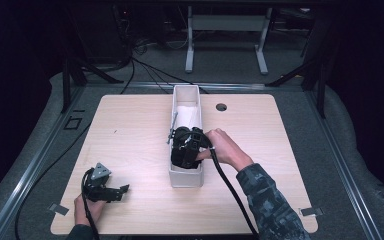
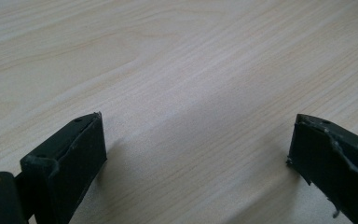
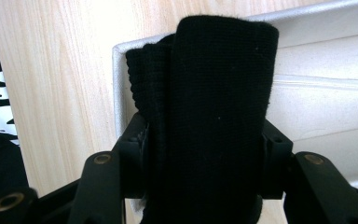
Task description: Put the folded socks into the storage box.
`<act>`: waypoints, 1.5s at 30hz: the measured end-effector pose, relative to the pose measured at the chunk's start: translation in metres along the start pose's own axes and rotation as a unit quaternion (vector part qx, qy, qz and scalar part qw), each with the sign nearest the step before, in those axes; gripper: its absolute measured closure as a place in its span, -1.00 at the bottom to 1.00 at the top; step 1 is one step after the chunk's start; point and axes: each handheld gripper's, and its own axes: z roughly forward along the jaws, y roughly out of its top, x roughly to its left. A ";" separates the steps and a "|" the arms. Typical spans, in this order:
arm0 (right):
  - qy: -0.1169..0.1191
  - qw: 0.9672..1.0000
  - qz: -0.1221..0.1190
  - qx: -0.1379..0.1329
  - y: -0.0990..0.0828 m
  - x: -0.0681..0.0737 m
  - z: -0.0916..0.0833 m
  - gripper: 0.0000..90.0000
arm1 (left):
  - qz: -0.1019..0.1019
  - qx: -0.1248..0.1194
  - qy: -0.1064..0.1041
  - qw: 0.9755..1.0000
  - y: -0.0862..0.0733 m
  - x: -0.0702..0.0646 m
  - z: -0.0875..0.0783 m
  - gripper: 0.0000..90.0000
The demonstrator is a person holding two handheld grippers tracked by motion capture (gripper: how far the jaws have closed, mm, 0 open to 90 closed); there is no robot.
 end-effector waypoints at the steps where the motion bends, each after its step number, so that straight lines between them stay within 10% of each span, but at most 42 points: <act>1: 0.001 1.000 -0.001 -0.001 0.000 0.000 0.001 0.08 | 0.000 0.000 0.000 1.000 0.000 0.000 0.000 -0.92; 26: 0.020 0.999 0.006 0.027 0.001 -0.005 0.025 0.04 | 0.000 0.000 0.001 1.000 0.000 0.000 0.000 -0.92; 45: 0.029 0.999 0.011 -0.011 -0.005 -0.009 0.015 -0.10 | 0.000 -0.001 0.000 1.000 0.000 0.000 0.000 -0.91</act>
